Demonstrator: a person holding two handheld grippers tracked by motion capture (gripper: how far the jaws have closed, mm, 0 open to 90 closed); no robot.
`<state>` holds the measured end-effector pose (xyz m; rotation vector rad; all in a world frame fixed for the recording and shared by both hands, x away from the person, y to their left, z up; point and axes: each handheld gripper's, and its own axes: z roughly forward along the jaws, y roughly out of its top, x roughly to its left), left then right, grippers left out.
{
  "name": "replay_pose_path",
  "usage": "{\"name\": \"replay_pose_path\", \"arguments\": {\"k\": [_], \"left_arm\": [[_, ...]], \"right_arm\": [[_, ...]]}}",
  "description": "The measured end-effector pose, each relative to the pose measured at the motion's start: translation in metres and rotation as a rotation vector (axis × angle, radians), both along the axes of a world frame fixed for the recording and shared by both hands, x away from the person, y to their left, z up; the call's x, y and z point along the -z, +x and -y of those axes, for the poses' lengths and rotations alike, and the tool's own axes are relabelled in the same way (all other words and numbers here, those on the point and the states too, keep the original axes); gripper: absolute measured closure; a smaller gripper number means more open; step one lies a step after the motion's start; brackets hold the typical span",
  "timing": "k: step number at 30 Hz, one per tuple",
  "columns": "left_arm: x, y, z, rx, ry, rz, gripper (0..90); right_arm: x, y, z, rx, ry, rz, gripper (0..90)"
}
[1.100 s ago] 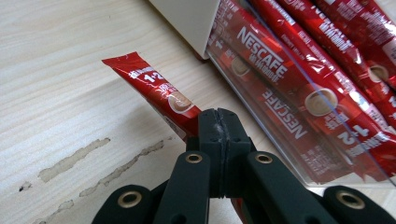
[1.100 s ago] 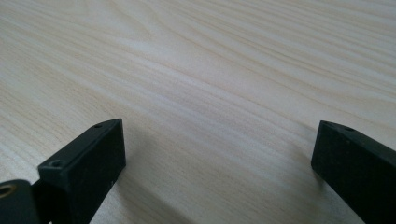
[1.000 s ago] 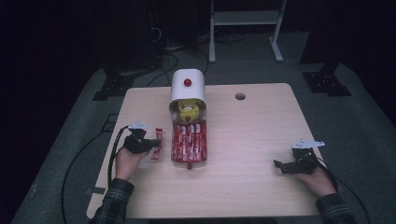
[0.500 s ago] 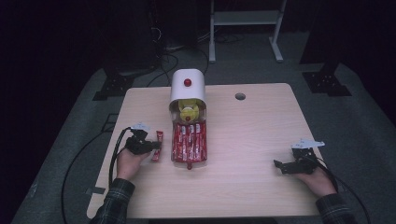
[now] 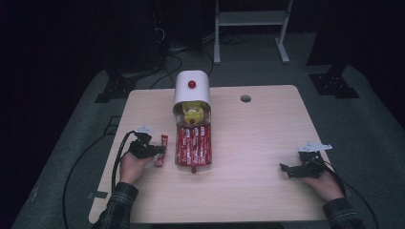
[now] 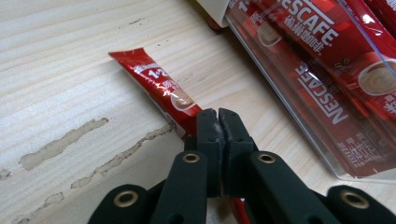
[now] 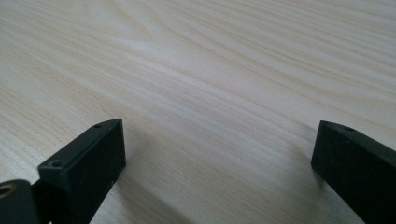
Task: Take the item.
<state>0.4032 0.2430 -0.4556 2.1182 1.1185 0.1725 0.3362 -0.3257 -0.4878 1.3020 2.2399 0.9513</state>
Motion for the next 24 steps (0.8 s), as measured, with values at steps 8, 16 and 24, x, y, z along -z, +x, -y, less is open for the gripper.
{"name": "replay_pose_path", "arguments": {"k": [8, 16, 24], "left_arm": [[0.0018, 0.0005, 0.0002, -0.001, 0.005, -0.012, 83.1], [0.0009, 0.0004, -0.0008, -0.016, 0.006, 0.001, 72.2], [-0.0021, -0.0034, -0.0068, -0.037, -0.003, 0.028, 52.6]], "right_arm": [[0.0000, 0.0000, 0.0000, 0.000, 0.000, 0.000, 2.1], [0.0000, 0.0000, 0.0000, 0.000, 0.000, 0.000, 2.1], [0.0000, 0.0000, 0.0000, 0.000, 0.000, 0.000, 2.1]]}}
